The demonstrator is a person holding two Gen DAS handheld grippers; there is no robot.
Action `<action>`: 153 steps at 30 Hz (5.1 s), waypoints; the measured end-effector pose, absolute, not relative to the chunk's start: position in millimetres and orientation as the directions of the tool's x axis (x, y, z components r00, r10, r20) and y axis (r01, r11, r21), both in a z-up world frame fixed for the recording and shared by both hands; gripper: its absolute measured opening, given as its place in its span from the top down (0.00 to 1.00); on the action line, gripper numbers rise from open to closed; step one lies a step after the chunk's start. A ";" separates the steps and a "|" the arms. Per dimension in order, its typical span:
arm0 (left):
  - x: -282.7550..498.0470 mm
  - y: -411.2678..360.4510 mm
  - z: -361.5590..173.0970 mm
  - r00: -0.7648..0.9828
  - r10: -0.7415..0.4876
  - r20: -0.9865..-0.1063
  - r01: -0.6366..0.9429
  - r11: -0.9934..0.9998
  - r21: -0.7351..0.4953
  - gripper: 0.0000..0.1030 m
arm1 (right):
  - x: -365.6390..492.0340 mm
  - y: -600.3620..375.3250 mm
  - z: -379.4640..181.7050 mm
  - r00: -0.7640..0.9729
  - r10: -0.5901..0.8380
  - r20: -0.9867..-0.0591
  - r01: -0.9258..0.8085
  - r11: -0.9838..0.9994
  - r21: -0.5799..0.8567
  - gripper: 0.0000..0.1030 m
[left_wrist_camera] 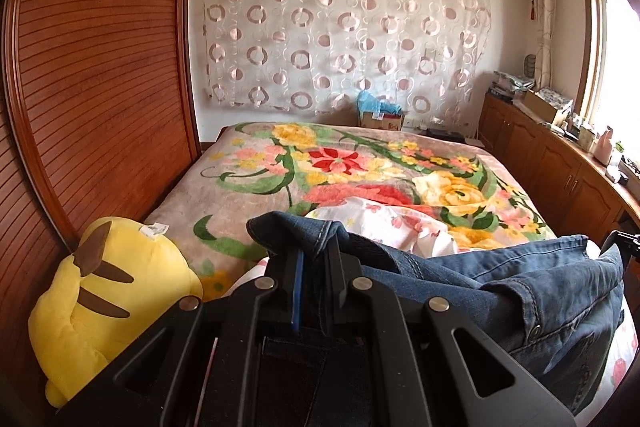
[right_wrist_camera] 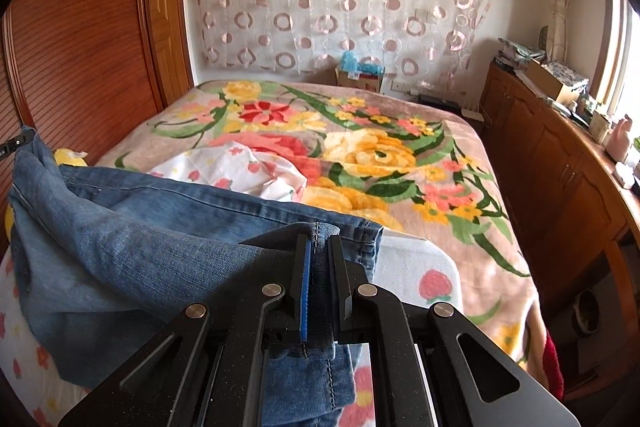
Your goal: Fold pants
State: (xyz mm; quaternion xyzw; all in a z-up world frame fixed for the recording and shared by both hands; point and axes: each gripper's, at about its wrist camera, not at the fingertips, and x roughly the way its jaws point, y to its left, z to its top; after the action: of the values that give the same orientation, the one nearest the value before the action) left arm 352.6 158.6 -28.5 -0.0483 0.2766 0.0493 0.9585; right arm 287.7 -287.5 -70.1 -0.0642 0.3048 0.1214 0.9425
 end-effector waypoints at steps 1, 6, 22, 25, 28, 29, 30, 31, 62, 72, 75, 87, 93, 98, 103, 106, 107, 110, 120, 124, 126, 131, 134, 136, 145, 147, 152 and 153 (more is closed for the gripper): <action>354.0 158.9 -30.9 0.837 0.069 -0.542 -0.123 0.990 -0.064 0.91 | 290.6 -286.8 -68.8 0.783 0.186 -0.594 -0.267 0.963 -0.049 0.93; 353.8 156.2 -35.1 0.827 0.079 -0.557 -0.124 0.991 -0.044 0.91 | 294.8 -289.5 -68.2 0.775 0.183 -0.605 -0.264 0.963 -0.047 0.93; 292.8 135.7 -28.4 0.828 -0.048 -0.559 0.001 0.996 -0.084 0.19 | 292.2 -291.2 -62.6 0.791 0.176 -0.586 -0.249 0.967 -0.046 0.87; 289.5 118.3 -39.6 0.804 -0.098 -0.587 0.047 0.994 -0.101 0.19 | 284.8 -289.0 -61.4 0.804 0.155 -0.574 -0.237 0.969 -0.071 0.81; 286.7 99.6 -51.7 0.789 -0.109 -0.604 0.074 0.994 -0.082 0.19 | 278.2 -288.1 -63.0 0.807 0.152 -0.571 -0.239 0.968 -0.080 0.60; 286.0 94.3 -56.0 0.781 -0.116 -0.613 0.084 0.993 -0.081 0.19 | 274.9 -287.2 -63.8 0.807 0.156 -0.570 -0.244 0.966 -0.080 0.57; 285.9 89.2 -60.7 0.772 -0.132 -0.622 0.101 0.991 -0.085 0.19 | 271.2 -286.1 -64.9 0.803 0.178 -0.569 -0.264 0.962 -0.072 0.56; 285.0 85.6 -63.3 0.767 -0.144 -0.626 0.114 0.990 -0.088 0.19 | 269.6 -284.4 -65.6 0.797 0.201 -0.570 -0.287 0.956 -0.063 0.55; 288.7 83.9 -87.4 0.743 -0.149 -0.652 0.111 0.989 -0.099 0.19 | 319.1 -237.5 -100.8 0.701 0.174 -0.692 -0.454 0.857 -0.245 0.96; 287.7 92.0 -85.7 0.756 -0.140 -0.640 0.084 0.990 -0.117 0.19 | 364.9 -240.7 -46.2 0.799 0.095 -0.594 -0.298 0.920 -0.253 0.98; 287.7 93.4 -85.8 0.757 -0.137 -0.638 0.077 0.990 -0.121 0.19 | 385.5 -230.5 -54.6 0.792 0.031 -0.610 -0.255 0.924 -0.284 0.98; 273.8 94.1 -76.3 0.765 -0.127 -0.631 0.072 0.991 -0.112 0.19 | 343.9 -258.5 -66.3 0.738 0.128 -0.663 -0.293 0.945 -0.144 0.62; 261.4 98.5 -78.7 0.759 -0.105 -0.642 0.054 0.994 -0.098 0.19 | 316.9 -305.5 -87.6 0.673 0.156 -0.723 -0.272 0.961 -0.046 0.61; 253.4 99.3 -79.9 0.754 -0.089 -0.651 0.036 0.995 -0.094 0.19 | 313.2 -320.0 -94.0 0.642 0.175 -0.746 -0.240 0.970 0.021 0.62; 245.5 97.2 -79.8 0.750 -0.075 -0.658 0.032 0.996 -0.077 0.19 | 300.4 -312.6 -91.0 0.612 0.225 -0.758 -0.294 0.955 0.046 0.85; 242.9 97.5 -80.4 0.747 -0.071 -0.661 0.028 0.997 -0.076 0.19 | 284.2 -312.4 -79.5 0.627 0.256 -0.736 -0.321 0.945 0.055 0.93; 241.6 98.0 -80.1 0.747 -0.069 -0.661 0.026 0.997 -0.075 0.19 | 276.8 -313.1 -74.6 0.642 0.266 -0.719 -0.326 0.944 0.058 0.93; 238.3 99.9 -78.9 0.751 -0.064 -0.657 0.023 0.997 -0.071 0.19 | 247.1 -322.1 -57.1 0.688 0.295 -0.663 -0.325 0.942 0.081 0.93; 238.1 125.6 -80.3 0.755 0.000 -0.656 -0.046 0.998 -0.053 0.19 | 229.8 -334.4 -99.3 0.662 0.244 -0.709 -0.246 0.964 0.103 0.89; 235.8 139.5 -80.5 0.753 0.035 -0.658 -0.081 0.996 -0.039 0.19 | 228.4 -326.2 -95.7 0.692 0.169 -0.702 -0.179 0.982 0.060 0.59; 235.6 145.8 -81.1 0.750 0.049 -0.659 -0.094 0.995 -0.034 0.19 | 228.8 -326.7 -98.0 0.686 0.167 -0.709 -0.173 0.983 0.064 0.58; 238.1 160.1 -86.5 0.736 0.090 -0.671 -0.141 0.990 -0.021 0.19 | 233.9 -311.9 -103.9 0.658 0.172 -0.733 -0.193 0.980 0.056 0.58; 242.2 168.8 -91.5 0.723 0.100 -0.684 -0.167 0.986 -0.032 0.21 | 235.0 -307.6 -107.1 0.660 0.167 -0.732 -0.195 0.980 0.048 0.58; 244.2 173.9 -94.5 0.713 0.119 -0.691 -0.192 0.981 -0.029 0.23 | 234.2 -306.9 -106.6 0.666 0.163 -0.728 -0.205 0.978 0.030 0.58; 259.0 184.5 -104.4 0.677 0.059 -0.734 -0.195 0.976 -0.102 0.41 | 229.9 -310.0 -104.5 0.660 0.206 -0.722 -0.252 0.967 0.045 0.76; 262.1 184.1 -107.3 0.669 0.063 -0.741 -0.203 0.974 -0.101 0.41 | 230.1 -311.5 -103.7 0.662 0.208 -0.720 -0.256 0.966 0.043 0.82; 265.4 177.5 -112.6 0.662 0.057 -0.747 -0.184 0.979 -0.089 0.53 | 225.6 -317.0 -98.2 0.678 0.250 -0.691 -0.273 0.959 0.078 0.90; 265.0 173.5 -111.7 0.666 0.061 -0.743 -0.171 0.983 -0.073 0.59 | 224.0 -317.0 -97.1 0.684 0.250 -0.686 -0.275 0.959 0.075 0.92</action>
State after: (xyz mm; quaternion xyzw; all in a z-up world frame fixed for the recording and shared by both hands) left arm 265.0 173.5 -111.7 -0.0681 0.4036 0.0637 0.9102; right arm 224.0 -317.0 -97.1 -0.0171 0.3710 0.1430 0.9174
